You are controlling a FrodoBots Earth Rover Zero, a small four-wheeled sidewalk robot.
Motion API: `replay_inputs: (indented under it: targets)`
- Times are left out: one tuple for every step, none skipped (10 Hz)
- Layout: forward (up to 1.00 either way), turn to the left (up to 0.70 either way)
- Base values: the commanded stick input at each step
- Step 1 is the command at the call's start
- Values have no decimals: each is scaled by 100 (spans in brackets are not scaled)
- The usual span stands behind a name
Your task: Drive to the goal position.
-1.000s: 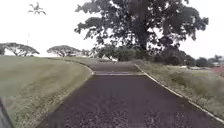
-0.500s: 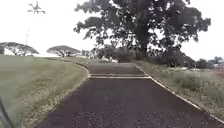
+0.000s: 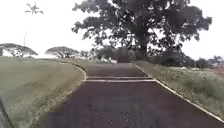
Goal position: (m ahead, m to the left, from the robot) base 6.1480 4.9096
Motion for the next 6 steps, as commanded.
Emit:
replay_inputs:
  targets:
    - [100,0]
    - [100,0]
    - [100,0]
    - [100,0]
    - [100,0]
    - [100,0]
